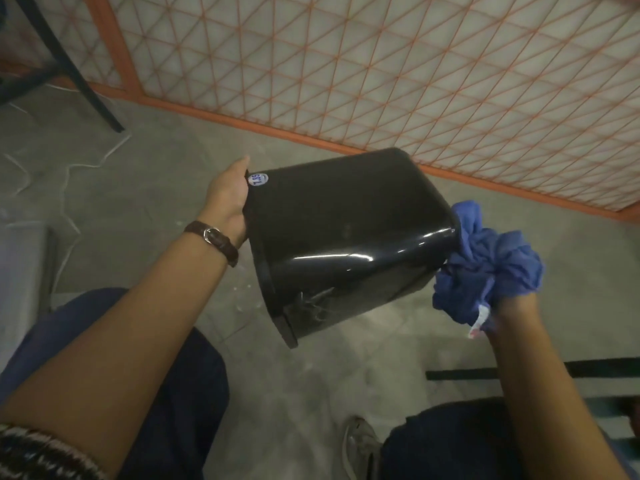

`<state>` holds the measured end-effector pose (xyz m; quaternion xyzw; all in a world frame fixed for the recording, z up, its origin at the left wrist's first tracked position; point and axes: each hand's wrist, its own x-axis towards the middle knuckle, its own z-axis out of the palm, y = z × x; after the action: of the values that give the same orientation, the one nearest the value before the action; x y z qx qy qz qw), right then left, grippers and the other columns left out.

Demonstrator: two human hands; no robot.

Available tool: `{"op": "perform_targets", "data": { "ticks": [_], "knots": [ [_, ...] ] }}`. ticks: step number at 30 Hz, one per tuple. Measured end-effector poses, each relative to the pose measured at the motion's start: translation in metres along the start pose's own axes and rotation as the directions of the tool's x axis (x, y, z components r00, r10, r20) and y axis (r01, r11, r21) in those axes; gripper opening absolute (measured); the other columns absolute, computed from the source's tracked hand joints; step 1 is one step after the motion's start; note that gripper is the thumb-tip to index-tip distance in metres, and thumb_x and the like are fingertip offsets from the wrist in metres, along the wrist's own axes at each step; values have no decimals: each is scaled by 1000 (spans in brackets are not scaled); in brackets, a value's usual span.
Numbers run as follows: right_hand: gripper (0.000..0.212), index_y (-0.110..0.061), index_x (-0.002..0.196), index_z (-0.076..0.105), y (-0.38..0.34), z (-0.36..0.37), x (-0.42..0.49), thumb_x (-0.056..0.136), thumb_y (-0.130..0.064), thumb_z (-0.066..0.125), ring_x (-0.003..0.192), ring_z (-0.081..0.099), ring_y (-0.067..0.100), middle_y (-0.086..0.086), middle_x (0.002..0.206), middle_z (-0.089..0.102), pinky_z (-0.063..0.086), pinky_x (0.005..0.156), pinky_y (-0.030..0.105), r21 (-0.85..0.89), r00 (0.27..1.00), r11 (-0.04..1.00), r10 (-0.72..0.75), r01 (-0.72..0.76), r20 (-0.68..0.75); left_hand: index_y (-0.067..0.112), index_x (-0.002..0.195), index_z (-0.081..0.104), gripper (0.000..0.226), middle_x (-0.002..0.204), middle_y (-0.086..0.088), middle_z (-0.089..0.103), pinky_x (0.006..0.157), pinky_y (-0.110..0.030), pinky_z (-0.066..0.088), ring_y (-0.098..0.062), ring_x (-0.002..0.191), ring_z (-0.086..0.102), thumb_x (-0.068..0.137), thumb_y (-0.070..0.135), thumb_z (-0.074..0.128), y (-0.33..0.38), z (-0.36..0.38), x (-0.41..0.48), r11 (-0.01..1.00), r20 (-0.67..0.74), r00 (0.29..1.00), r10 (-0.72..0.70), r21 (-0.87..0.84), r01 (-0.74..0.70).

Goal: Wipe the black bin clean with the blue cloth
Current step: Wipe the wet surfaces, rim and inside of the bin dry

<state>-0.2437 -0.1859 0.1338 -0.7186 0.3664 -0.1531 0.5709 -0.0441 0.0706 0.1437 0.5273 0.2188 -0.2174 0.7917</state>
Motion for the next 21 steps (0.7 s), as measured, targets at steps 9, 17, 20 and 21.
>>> {"op": "perform_targets", "data": {
  "ticks": [9,17,20,21],
  "knots": [
    [24,-18,70,49,14,20,3,84,-38,51,56,53,17,1,62,53,45,49,25,179,975,963,216,-203,-51,10,108,60,46,84,-13,68,52,-34,58,-24,60,69,91,51,46,-26,5,-7,981,99,978,-183,-48,188],
    [22,-14,91,58,24,27,2,86,-35,52,66,53,10,2,80,55,49,53,20,413,950,856,281,-312,134,13,82,61,32,73,-7,60,51,-19,49,-20,61,59,91,37,44,-31,14,-23,986,96,987,-128,-91,137],
    [28,-17,81,53,23,31,2,72,-40,68,60,45,11,2,73,46,42,46,18,478,926,794,326,-377,189,12,110,64,45,97,-10,71,68,-30,54,-23,85,68,91,49,47,-31,15,-33,990,206,971,-124,91,107],
    [41,-18,77,51,25,30,4,56,-42,78,59,44,10,1,72,44,42,44,18,477,929,798,308,-369,204,15,113,64,48,103,-9,72,73,-32,54,-23,92,68,91,53,45,-30,15,-36,988,281,952,-123,123,92]
  ]
}}
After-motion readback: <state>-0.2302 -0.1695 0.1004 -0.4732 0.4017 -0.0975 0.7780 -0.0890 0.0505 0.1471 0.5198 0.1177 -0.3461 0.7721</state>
